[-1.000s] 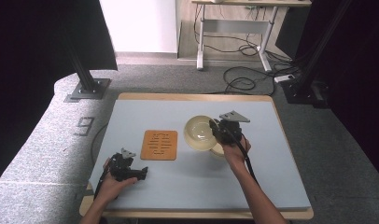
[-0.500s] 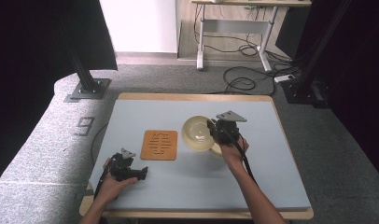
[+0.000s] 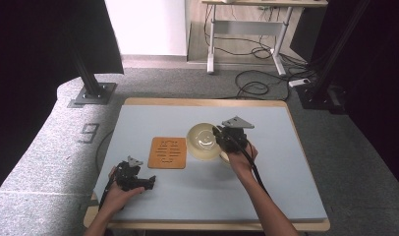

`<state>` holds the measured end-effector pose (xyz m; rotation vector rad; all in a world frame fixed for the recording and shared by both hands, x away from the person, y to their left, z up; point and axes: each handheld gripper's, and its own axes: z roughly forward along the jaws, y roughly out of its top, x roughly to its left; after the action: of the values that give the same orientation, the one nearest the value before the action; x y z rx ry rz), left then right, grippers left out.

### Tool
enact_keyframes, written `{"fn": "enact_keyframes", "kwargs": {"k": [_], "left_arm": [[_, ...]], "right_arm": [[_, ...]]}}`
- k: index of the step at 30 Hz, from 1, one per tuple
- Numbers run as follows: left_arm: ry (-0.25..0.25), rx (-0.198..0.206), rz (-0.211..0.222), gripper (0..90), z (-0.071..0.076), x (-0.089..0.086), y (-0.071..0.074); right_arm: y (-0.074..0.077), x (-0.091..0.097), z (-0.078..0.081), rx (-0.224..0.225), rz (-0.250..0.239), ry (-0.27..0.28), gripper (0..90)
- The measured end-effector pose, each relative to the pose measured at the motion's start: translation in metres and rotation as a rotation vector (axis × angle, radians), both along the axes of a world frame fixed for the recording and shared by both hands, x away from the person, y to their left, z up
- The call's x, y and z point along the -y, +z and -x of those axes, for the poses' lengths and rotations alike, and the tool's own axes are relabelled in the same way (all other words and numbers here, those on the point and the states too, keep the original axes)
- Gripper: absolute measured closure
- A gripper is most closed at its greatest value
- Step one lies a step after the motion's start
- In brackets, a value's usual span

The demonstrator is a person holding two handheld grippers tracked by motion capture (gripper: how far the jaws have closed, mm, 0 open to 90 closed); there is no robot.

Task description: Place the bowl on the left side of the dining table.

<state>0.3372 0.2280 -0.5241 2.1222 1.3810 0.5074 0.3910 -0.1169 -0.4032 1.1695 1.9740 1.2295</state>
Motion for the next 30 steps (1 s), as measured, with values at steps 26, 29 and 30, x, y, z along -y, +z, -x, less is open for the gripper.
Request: {"fn": "enact_keyframes", "kwargs": {"k": [26,29,30], "left_arm": [[0.002,-0.003,-0.001,0.8,0.000,0.001,0.000],[0.002,-0.004,-0.002,0.8,0.000,0.001,0.000],[0.001,-0.004,-0.002,0.8,0.000,0.001,0.000]], "right_arm": [[0.004,-0.020,0.000,-0.016,0.006,0.033,78.8],[0.003,-0.025,0.000,-0.017,0.013,0.045,78.8],[0.003,-0.027,0.000,-0.017,0.013,0.047,78.8]]}}
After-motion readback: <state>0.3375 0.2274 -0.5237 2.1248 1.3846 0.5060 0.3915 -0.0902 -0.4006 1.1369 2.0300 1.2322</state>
